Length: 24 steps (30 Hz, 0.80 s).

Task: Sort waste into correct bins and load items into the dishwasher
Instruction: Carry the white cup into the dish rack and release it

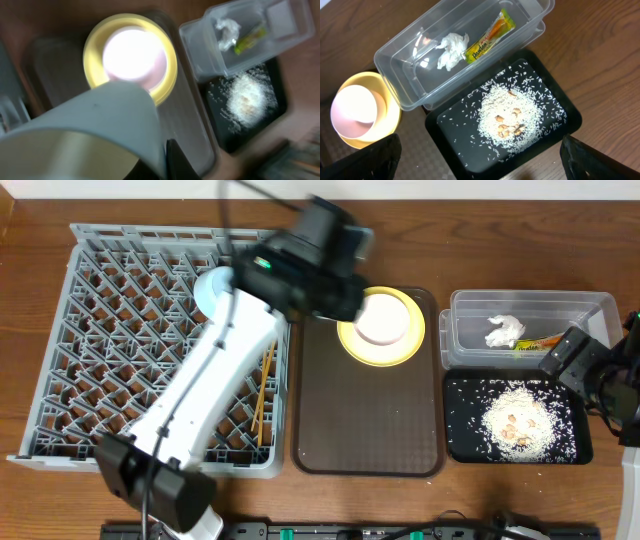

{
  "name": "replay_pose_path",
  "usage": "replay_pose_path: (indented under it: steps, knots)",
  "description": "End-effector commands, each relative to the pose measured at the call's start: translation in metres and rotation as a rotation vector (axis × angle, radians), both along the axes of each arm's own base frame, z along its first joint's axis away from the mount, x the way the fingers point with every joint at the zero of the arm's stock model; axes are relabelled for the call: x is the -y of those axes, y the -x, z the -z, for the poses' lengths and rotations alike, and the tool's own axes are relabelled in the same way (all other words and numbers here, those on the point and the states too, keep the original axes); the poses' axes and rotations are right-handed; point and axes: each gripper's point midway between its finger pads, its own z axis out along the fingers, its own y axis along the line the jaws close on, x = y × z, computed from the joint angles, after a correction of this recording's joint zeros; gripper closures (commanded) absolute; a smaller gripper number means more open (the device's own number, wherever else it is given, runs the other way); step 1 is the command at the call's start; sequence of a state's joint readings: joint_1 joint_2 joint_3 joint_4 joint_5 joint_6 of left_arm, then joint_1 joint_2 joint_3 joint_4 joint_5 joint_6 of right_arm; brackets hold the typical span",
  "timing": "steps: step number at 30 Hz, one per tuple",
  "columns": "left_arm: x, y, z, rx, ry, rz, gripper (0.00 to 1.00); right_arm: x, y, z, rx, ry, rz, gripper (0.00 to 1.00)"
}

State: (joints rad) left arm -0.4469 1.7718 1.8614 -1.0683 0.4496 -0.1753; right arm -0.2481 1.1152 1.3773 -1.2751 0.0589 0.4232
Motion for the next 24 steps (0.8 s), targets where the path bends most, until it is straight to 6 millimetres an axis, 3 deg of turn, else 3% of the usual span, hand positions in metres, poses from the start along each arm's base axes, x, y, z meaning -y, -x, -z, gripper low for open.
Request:
replay_pose_path:
  steps: [1, 4, 7, 10, 18, 19, 24]
  knots:
    - [-0.021, 0.008, -0.029, -0.143, 0.3, 0.053, 0.92, 0.0, 0.0, -0.002, 0.002, 0.008, -0.011, 0.01]
    - [-0.054, 0.01, -0.045, -0.192, 0.478, 0.064, 0.92, 0.0, 0.0, -0.002, 0.002, 0.008, -0.011, 0.01]
    - [-0.086, 0.013, -0.048, -0.22, 0.58, 0.035, 0.92, 0.0, 0.0, -0.002, 0.003, 0.008, -0.011, 0.01]
    - [-0.119, 0.02, -0.031, -0.247, 0.584, -0.018, 0.92, 0.0, 0.0, -0.002, 0.003, 0.008, -0.011, 0.01]
    - [-0.168, 0.035, 0.032, -0.353, 0.648, -0.17, 0.92, 0.0, 0.0, -0.002, 0.002, 0.008, -0.011, 0.01]
    - [-0.181, 0.032, 0.045, -0.346, 0.698, -0.225, 0.92, 0.0, 0.0, -0.002, 0.002, 0.008, -0.011, 0.01]
    - [-0.211, 0.031, 0.066, -0.35, 0.729, -0.328, 0.92, 0.0, 0.0, -0.002, 0.003, 0.008, -0.011, 0.01]
